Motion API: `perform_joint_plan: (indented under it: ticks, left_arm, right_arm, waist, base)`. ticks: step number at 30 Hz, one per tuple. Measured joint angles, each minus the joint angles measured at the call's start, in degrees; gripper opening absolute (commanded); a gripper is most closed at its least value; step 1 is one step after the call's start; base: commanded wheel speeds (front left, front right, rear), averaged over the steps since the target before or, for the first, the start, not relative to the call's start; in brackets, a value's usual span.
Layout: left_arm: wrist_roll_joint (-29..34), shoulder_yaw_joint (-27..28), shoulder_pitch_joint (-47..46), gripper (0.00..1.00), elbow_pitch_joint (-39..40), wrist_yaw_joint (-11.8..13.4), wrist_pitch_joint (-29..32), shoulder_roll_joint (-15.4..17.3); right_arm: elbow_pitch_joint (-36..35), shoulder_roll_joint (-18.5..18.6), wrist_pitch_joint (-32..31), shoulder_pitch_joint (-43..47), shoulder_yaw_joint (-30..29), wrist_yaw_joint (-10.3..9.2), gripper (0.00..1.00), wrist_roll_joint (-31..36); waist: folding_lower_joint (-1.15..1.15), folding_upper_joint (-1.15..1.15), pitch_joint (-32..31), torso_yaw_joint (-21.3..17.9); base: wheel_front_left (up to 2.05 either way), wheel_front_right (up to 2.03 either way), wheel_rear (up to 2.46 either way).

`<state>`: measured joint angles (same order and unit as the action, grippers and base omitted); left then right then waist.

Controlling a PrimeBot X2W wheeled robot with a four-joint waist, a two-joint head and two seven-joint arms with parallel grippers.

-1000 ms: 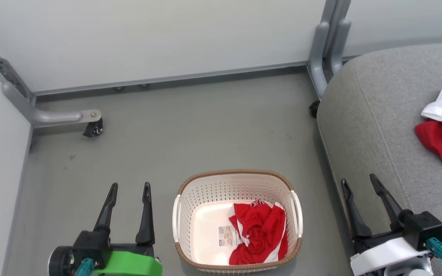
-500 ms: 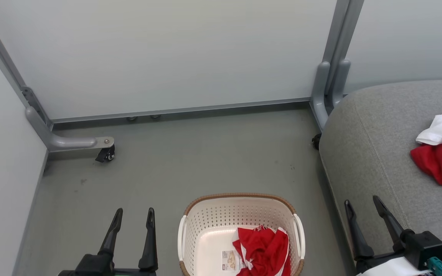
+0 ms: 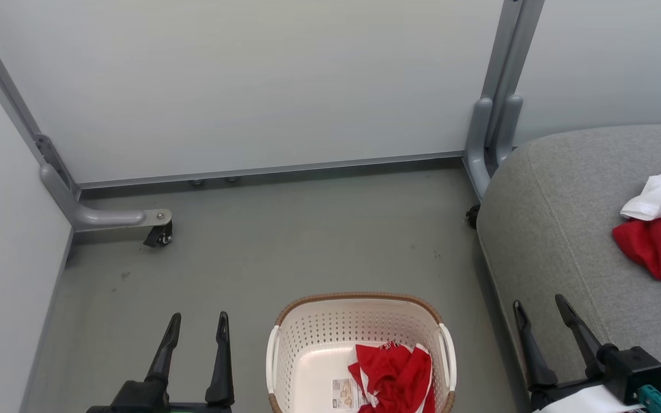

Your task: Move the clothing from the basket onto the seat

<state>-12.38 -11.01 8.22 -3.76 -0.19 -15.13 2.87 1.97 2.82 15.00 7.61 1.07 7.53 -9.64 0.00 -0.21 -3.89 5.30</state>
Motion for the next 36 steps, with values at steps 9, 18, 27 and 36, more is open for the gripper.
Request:
perform_joint_plan:
  ticks: [9, 18, 27, 36]
  left_arm:
    - [0.27, -0.05, -0.01, 1.0, 0.01, 0.02, 0.0, 0.0]
    - [0.32, -0.08, -0.32, 1.0, -0.22, -0.32, 0.0, 0.0]
    - [-0.67, -0.34, -4.81, 1.0, 0.87, -0.32, 0.0, 0.0]
    - [1.97, -1.52, -19.93, 1.0, -3.2, -3.33, 0.0, -0.01]
  right_arm:
    - [0.25, 0.0, 0.0, 0.0, 0.08, 0.0, 1.0, -0.81]
    - [-0.16, 0.0, 0.0, -0.05, 0.11, 0.0, 1.0, -1.09]
    - [-2.1, -0.01, 0.0, -5.12, -0.3, 0.0, 1.0, -0.49]
    - [-5.11, -0.02, 0.0, -18.41, -1.66, 0.0, 1.0, -1.15]
  waist:
    - [0.0, 0.0, 0.15, -0.19]
    - [0.0, 0.0, 1.7, -0.51]
    - [0.0, 0.0, 7.56, -1.15]
    - [0.0, 0.0, 21.96, -2.61]
  base:
    - [0.0, 0.0, 0.0]
    - [0.0, 0.0, 0.0]
    - [0.0, 0.0, 0.0]
    - [0.0, 0.0, 0.0]
